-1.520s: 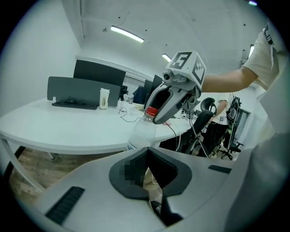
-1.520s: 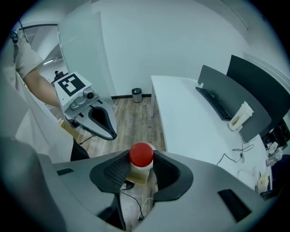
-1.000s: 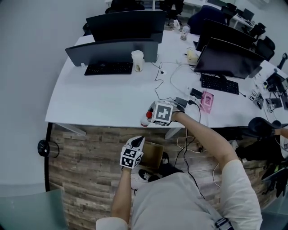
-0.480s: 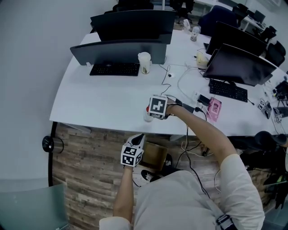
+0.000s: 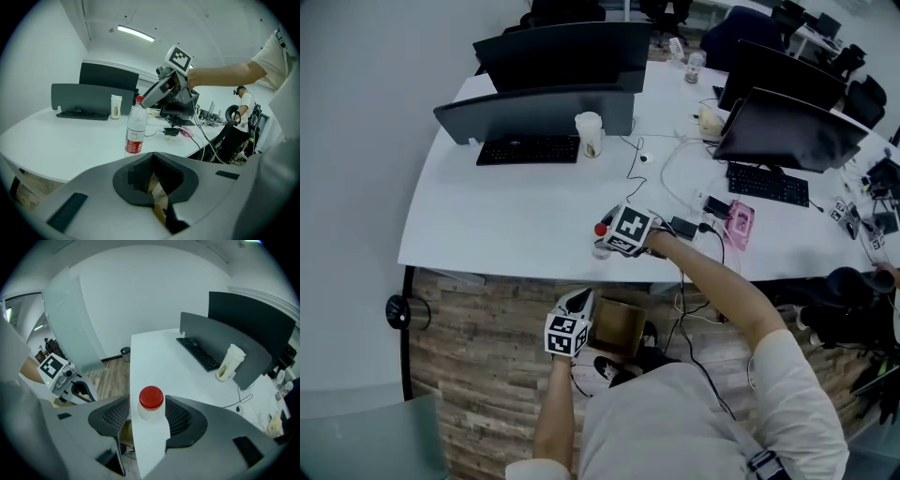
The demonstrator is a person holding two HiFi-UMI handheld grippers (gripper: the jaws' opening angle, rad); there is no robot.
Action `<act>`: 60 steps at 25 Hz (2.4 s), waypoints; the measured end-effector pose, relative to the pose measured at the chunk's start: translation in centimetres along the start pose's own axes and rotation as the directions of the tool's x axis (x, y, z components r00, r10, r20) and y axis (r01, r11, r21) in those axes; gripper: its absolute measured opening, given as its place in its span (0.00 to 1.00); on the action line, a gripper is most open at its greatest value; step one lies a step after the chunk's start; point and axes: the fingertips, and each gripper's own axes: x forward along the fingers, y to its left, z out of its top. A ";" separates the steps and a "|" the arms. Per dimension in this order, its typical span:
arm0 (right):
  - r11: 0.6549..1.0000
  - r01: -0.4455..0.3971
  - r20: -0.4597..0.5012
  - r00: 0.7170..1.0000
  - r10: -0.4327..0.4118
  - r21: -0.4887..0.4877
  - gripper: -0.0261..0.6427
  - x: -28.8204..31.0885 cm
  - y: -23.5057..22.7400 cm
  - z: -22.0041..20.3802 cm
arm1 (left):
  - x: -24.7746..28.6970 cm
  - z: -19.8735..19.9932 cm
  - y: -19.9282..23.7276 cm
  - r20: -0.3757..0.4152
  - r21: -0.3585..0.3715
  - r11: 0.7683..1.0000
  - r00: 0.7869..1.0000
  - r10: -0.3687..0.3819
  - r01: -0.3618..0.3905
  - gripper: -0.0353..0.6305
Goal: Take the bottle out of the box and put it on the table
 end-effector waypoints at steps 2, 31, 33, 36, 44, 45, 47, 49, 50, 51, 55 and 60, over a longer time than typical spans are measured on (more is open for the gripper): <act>0.999 0.026 0.018 0.999 -0.026 0.020 0.44 -0.2 -0.1 -0.3 | -0.3 -0.3 0.2 -0.004 -0.008 1.000 1.000 0.005 -0.005 0.08; 0.784 0.084 0.351 0.861 -0.368 0.616 0.44 -2.5 16.8 -13.5 | -7.5 -3.8 -4.8 0.110 -0.056 0.998 0.994 0.011 -0.005 0.08; 0.767 0.076 0.348 0.859 -0.375 0.637 0.44 -1.9 18.4 -14.7 | -7.9 -4.3 -5.2 0.106 -0.060 0.998 0.994 0.027 -0.020 0.08; 0.731 0.050 0.351 0.854 -0.385 0.681 0.44 -0.8 20.6 -16.5 | -9.0 -5.1 -5.5 0.105 -0.078 0.996 0.993 0.051 -0.043 0.08; 0.671 0.040 0.340 0.839 -0.425 0.740 0.41 0.0 22.4 -18.5 | -10.0 -6.7 -6.4 0.092 -0.117 0.991 0.993 0.070 -0.059 0.08; 0.674 0.040 0.340 0.840 -0.422 0.737 0.41 0.1 22.8 -18.6 | -10.1 -7.1 -6.6 0.085 -0.112 0.992 0.994 0.069 -0.059 0.08; 0.680 0.039 0.344 0.840 -0.420 0.732 0.41 0.2 23.0 -18.6 | -9.9 -7.2 -6.7 0.082 -0.103 0.993 0.994 0.068 -0.059 0.08; 0.681 0.042 0.347 0.836 -0.425 0.731 0.39 0.1 22.9 -18.5 | -9.6 -7.1 -6.6 0.080 -0.087 0.995 0.995 0.065 -0.058 0.08; 0.681 0.044 0.347 0.836 -0.426 0.731 0.37 0.1 22.9 -18.5 | -9.5 -7.0 -6.6 0.078 -0.082 0.995 0.995 0.065 -0.059 0.08; 0.681 0.045 0.346 0.837 -0.425 0.731 0.35 0.1 23.1 -18.6 | -9.4 -7.1 -6.7 0.078 -0.081 0.995 0.995 0.065 -0.059 0.08; 0.685 0.047 0.338 0.844 -0.416 0.727 0.31 0.7 24.0 -19.1 | -9.1 -7.6 -7.0 0.065 -0.086 0.995 0.996 0.056 -0.051 0.08; 0.674 0.043 0.329 0.849 -0.414 0.738 0.25 1.4 25.0 -20.1 | -9.0 -8.4 -7.5 0.052 -0.088 0.995 0.998 0.043 -0.038 0.08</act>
